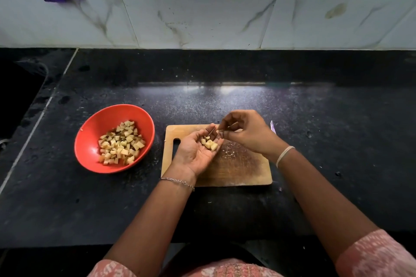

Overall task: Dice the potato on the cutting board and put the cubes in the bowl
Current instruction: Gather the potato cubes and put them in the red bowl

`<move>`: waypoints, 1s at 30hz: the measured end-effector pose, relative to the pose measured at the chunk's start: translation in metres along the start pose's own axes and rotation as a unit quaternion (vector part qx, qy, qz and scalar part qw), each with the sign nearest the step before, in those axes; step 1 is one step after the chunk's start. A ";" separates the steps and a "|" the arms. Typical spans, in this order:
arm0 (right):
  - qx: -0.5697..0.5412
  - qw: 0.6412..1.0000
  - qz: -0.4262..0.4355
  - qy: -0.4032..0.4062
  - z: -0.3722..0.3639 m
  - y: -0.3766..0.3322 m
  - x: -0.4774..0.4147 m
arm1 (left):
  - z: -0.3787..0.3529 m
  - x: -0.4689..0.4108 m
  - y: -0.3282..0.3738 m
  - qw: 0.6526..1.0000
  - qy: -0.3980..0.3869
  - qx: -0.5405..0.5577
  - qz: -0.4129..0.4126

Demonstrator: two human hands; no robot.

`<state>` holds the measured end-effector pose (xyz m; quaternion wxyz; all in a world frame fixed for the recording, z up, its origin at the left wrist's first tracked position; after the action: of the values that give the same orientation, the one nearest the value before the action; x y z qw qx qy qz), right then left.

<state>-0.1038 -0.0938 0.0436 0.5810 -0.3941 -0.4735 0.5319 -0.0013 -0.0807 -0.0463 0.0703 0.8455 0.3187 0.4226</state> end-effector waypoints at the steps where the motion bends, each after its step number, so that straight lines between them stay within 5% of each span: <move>1: 0.037 0.999 0.013 -0.009 -0.004 -0.004 -0.002 | -0.002 0.000 0.000 1.000 -0.001 0.000 -0.003; 5: 0.137 0.989 0.044 -0.036 -0.017 -0.013 -0.006 | -0.009 0.004 0.001 1.000 -0.011 -0.005 -0.003; 12: 0.017 0.994 0.054 0.093 -0.009 -0.028 -0.007 | -0.006 0.011 0.016 0.998 0.008 0.049 -0.026; 15: -0.127 0.972 0.027 0.198 -0.008 -0.022 -0.003 | -0.003 0.022 0.035 0.995 0.012 0.075 -0.067; 17: -0.276 0.934 -0.052 0.221 -0.029 -0.004 -0.003 | 0.005 0.033 0.055 0.989 0.026 0.097 -0.112; 20: -0.512 0.820 -0.199 0.161 -0.102 0.011 -0.007 | 0.021 0.051 0.089 0.975 0.063 0.093 -0.190; 24: -0.607 0.724 -0.315 0.088 -0.185 -0.008 -0.007 | 0.049 0.075 0.126 0.947 0.134 0.073 -0.281; 30: -0.531 0.782 -0.325 0.016 -0.242 -0.038 -0.029 | 0.112 0.112 0.175 0.892 0.256 0.011 -0.373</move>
<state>0.1405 -0.1158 0.0184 0.4255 -0.4713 -0.7719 -0.0310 0.2168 -0.1348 0.0261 0.1297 0.5274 0.6224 0.5637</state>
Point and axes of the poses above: each hand's wrist, its own x-axis away from the middle knuckle, its own z-axis out of the back of the hand, y = z × x, the point moved 10 cm from there along -x, towards the middle knuckle, and after that the axes turned 11 degrees about -x, right-handed, at the moved point
